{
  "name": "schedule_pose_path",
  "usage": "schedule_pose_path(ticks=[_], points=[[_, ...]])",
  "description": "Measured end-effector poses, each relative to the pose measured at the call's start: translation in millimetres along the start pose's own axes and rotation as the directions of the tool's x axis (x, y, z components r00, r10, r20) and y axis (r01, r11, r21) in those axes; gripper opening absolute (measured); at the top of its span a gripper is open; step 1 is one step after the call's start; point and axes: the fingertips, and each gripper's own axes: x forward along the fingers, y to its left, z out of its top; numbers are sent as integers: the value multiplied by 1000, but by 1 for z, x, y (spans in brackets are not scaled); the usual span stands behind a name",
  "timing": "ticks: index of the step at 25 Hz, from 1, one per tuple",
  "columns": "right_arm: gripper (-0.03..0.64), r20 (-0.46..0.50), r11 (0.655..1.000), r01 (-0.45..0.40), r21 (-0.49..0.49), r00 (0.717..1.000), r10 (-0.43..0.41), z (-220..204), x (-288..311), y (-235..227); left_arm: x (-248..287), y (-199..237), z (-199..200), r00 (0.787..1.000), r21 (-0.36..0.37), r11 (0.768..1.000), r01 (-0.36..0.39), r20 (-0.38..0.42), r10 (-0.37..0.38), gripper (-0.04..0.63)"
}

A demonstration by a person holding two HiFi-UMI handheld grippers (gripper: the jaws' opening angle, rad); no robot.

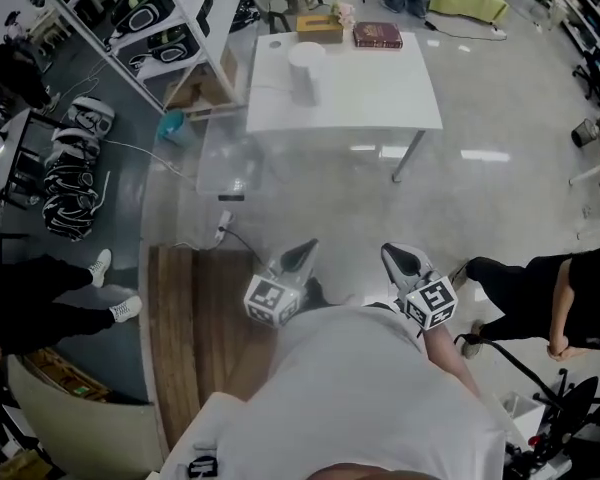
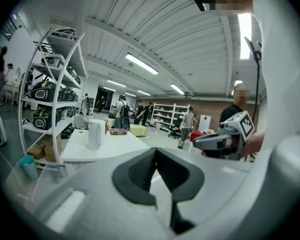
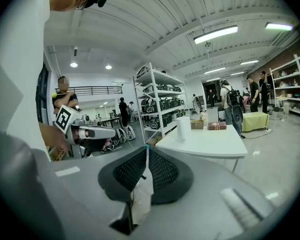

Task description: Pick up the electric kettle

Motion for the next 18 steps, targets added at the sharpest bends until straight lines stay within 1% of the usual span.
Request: schedule_pose_path(ticks=[4, 9, 11, 15, 18], points=[[20, 12, 1000, 25, 15, 1000, -25, 15, 25, -9, 12, 23, 10, 999, -7, 1000, 29, -20, -29, 0], [20, 19, 999, 40, 13, 999, -40, 29, 67, -26, 34, 62, 16, 998, 5, 998, 67, -21, -67, 0], [20, 20, 999, 43, 19, 999, -43, 33, 83, -32, 41, 79, 15, 997, 7, 997, 71, -24, -71, 0], [20, 11, 998, 50, 32, 999, -50, 39, 116, -43, 61, 108, 9, 996, -30, 997, 77, -48, -79, 0], [20, -4, 998, 48, 34, 999, -48, 37, 143, -49, 84, 124, 1, 993, -13, 995, 102, -60, -103, 0]])
